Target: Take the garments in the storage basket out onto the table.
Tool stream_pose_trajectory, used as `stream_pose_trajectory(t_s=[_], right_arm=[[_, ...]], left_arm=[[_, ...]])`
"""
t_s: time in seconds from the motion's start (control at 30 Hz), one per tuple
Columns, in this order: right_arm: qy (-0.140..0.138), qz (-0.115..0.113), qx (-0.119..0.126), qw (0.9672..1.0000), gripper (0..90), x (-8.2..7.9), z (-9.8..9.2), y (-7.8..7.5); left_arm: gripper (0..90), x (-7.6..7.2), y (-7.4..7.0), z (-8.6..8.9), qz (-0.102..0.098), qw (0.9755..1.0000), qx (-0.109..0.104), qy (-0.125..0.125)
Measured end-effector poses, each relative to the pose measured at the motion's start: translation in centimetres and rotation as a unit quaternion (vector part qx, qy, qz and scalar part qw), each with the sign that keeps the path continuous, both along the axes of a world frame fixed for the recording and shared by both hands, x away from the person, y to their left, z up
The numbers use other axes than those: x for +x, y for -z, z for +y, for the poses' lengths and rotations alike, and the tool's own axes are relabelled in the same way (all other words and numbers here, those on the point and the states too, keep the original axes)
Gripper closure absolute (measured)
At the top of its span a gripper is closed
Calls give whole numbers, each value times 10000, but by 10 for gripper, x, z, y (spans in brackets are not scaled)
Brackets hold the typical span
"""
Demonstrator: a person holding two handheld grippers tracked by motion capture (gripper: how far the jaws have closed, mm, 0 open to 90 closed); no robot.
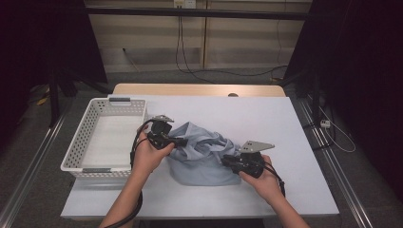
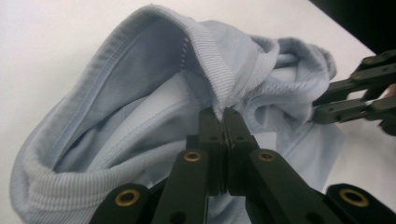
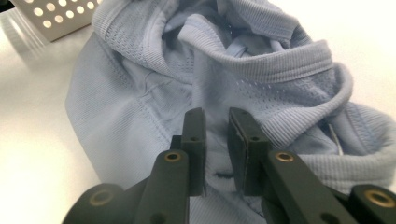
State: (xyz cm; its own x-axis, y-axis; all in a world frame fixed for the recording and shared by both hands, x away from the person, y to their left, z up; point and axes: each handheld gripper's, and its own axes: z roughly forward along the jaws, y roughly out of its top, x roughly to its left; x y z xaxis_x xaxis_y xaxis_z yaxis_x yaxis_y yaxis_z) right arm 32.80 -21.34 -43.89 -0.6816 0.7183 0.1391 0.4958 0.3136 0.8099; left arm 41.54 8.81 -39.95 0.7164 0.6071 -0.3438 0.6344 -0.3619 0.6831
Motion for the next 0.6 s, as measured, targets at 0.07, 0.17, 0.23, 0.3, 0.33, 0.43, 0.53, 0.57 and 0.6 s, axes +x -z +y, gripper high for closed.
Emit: stream_pose_trajectory(t_s=[0.07, 0.17, 0.23, 0.3, 0.33, 0.43, 0.53, 0.57, 0.6], right_arm=[[7, -37, -21, 10000, 743, -2, -1, -3], [79, -80, 10, 9999, 711, -3, -4, -6], [119, -112, 15, 9999, 686, -3, -7, -10], [194, -108, 2, 9998, 657, -2, -9, -13], [215, -101, -22, 9997, 630, -1, -9, -14], [295, -104, -48, 9995, 563, 2, -9, -18], [363, -144, -103, 9992, 511, 6, -9, -22], [393, -140, -99, 9991, 487, 8, -10, -24], [428, -152, -110, 9989, 481, 10, -11, -25]], left_arm=[[885, 0, 1, 0, 14, 10000, 21, 17], [886, 0, 1, 0, 8, 10000, 45, 27], [886, 0, 2, -1, 6, 10000, 49, 13], [885, 0, 2, -1, 1, 10000, 58, 15], [886, 0, 3, -1, 7, 10000, 55, 18], [886, 1, 3, 0, 20, 10000, 81, 8], [886, 1, 4, 0, 13, 10000, 95, -7], [886, 2, 5, 0, 10, 10000, 95, -9], [886, 2, 5, 0, 3, 9999, 107, -18]])
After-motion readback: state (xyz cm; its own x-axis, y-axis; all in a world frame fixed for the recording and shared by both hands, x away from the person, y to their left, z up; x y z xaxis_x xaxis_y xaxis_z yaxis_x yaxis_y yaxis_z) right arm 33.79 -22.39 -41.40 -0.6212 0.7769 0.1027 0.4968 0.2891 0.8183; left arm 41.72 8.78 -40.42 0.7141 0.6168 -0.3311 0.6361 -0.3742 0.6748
